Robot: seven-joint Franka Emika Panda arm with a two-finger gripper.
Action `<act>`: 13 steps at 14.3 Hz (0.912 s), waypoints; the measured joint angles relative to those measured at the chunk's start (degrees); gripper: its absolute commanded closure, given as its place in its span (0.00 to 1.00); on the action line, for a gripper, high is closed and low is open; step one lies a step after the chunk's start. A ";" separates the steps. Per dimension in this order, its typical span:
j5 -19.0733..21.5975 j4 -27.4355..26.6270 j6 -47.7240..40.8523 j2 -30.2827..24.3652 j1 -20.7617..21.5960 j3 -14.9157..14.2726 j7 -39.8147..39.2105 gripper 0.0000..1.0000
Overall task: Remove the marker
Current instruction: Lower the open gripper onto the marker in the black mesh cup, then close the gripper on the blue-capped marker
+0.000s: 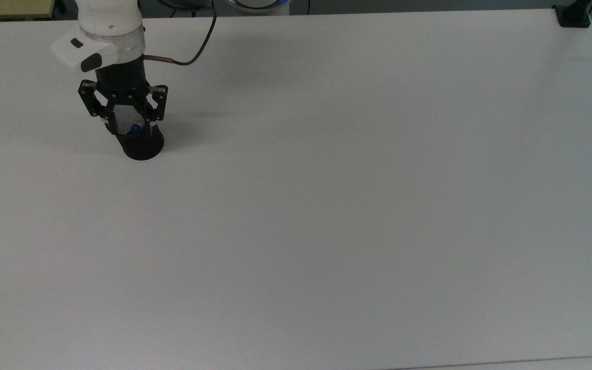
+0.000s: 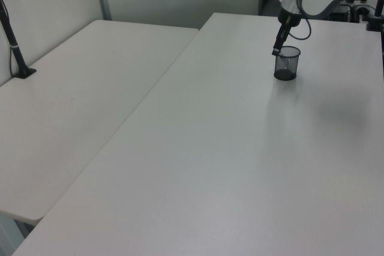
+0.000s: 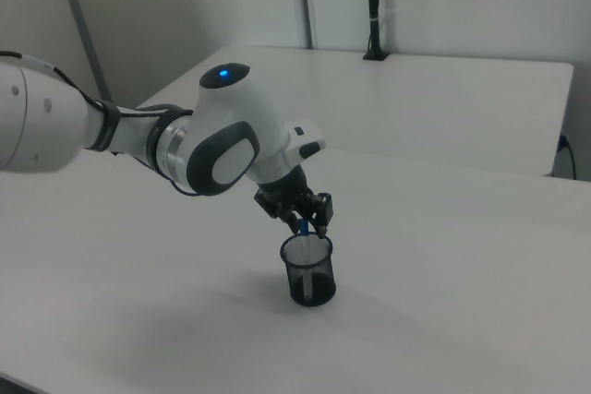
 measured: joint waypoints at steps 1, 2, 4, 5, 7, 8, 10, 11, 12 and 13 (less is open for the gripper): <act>0.01 0.09 0.18 0.10 0.09 0.05 1.73 0.94; 0.00 0.21 0.19 0.09 0.13 0.13 2.47 1.00; 0.02 0.61 0.21 -0.15 0.18 0.19 3.17 1.00; 0.02 1.16 0.22 -0.63 0.20 0.20 3.73 1.00; 0.02 2.63 -0.26 -1.56 0.22 0.21 4.99 1.00; 0.03 3.90 -1.51 -1.88 0.24 0.25 5.58 1.00; 1.05 8.83 -6.51 -2.51 0.37 0.68 7.85 1.00; 3.13 13.13 -11.57 -2.53 1.00 1.09 8.71 1.00; 4.57 16.18 -16.23 -2.41 1.67 1.22 9.11 1.00; 5.81 19.59 -21.87 -1.96 2.54 1.30 9.21 1.00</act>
